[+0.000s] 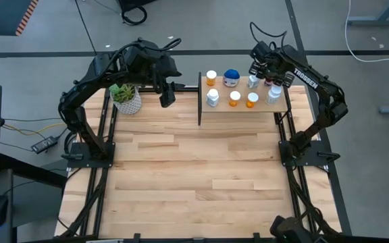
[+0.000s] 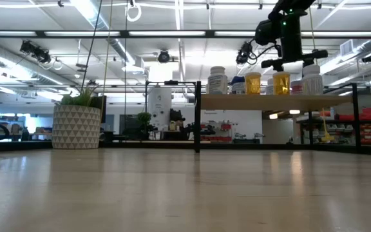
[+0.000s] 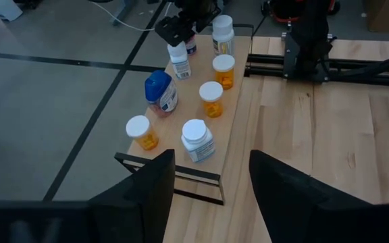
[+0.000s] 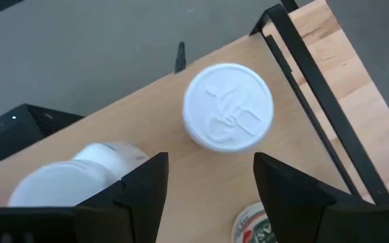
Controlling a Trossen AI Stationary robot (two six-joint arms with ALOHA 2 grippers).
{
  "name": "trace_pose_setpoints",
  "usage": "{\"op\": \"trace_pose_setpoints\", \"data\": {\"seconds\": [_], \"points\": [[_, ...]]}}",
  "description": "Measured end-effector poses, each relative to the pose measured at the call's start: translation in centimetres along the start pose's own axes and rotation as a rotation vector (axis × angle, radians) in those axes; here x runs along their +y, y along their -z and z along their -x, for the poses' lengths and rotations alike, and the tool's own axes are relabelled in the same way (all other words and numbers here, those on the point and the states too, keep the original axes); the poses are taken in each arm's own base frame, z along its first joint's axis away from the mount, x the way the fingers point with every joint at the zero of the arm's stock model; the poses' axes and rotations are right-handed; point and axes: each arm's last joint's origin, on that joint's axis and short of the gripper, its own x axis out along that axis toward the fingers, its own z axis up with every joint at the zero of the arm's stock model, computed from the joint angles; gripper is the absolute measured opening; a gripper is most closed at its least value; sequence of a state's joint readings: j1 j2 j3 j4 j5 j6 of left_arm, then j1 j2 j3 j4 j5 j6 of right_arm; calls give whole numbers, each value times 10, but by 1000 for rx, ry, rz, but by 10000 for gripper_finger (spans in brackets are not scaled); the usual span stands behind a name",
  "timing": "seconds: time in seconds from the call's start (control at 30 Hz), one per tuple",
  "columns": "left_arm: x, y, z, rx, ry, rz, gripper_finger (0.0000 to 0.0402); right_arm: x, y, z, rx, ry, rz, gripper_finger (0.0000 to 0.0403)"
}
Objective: Pick and place medicine bottles onto shelf by color
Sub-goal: Return to Home Position
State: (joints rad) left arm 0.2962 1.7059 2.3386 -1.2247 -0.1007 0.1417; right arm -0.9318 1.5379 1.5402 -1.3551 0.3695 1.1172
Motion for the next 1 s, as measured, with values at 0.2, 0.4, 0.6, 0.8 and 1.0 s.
{"op": "trace_pose_setpoints", "data": {"seconds": [0.2, 0.4, 0.6, 0.8, 1.0], "points": [[-1, 0, 0, 3, 3, -2, 201, -5, 5, 8, 9, 0, 42, 226], [-1, 0, 0, 6, 3, -3, 194, -21, 8, 34, -78, -66, 36, 226], [-1, 0, 0, 6, 3, -3, 194, -38, 9, 59, -155, -174, 31, 226], [-1, 1, 0, 14, 4, -4, 195, -39, 19, 80, -167, -349, 123, 226], [-3, 6, 0, 64, 17, -6, 188, -36, 41, 104, -142, -577, 365, 226]]}}
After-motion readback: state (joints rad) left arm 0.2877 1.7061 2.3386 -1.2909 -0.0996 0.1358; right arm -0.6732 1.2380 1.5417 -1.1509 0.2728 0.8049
